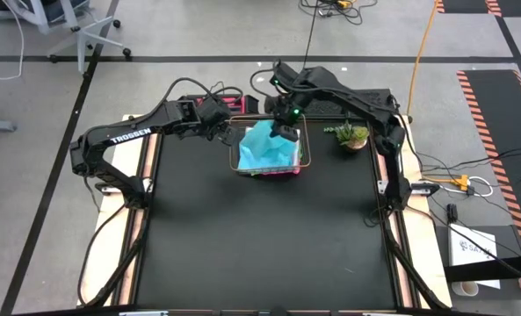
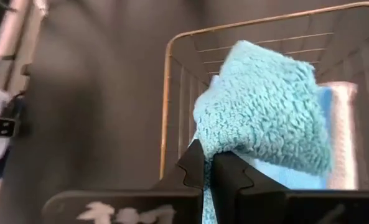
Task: Fold microfiber towels
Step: Stack the folded light blue microfiber cloth on top of the folded light blue microfiber cloth in the wire basket
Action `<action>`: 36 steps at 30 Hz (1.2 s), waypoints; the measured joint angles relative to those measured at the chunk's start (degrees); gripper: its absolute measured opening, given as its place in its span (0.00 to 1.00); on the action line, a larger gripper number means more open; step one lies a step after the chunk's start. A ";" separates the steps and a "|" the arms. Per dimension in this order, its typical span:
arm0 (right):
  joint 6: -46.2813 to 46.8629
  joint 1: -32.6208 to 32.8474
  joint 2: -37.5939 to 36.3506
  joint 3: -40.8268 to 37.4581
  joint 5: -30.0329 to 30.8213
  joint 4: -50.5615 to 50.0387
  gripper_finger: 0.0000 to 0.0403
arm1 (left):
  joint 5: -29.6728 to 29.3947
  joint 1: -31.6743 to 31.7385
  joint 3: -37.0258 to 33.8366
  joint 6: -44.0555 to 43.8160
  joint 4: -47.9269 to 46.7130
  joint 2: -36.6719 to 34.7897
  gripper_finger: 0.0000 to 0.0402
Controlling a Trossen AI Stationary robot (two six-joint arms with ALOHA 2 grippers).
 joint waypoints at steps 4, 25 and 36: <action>-1.92 0.23 0.93 -0.26 -3.44 -0.58 0.00 | 0.00 0.00 0.00 0.04 0.02 0.00 0.61; -13.68 1.05 3.32 -1.91 -0.73 -5.70 0.00 | 0.02 0.00 0.00 1.94 0.20 0.00 0.61; -17.18 2.41 9.47 -3.46 8.88 -0.98 0.00 | 0.39 0.00 0.00 1.99 0.17 0.00 0.61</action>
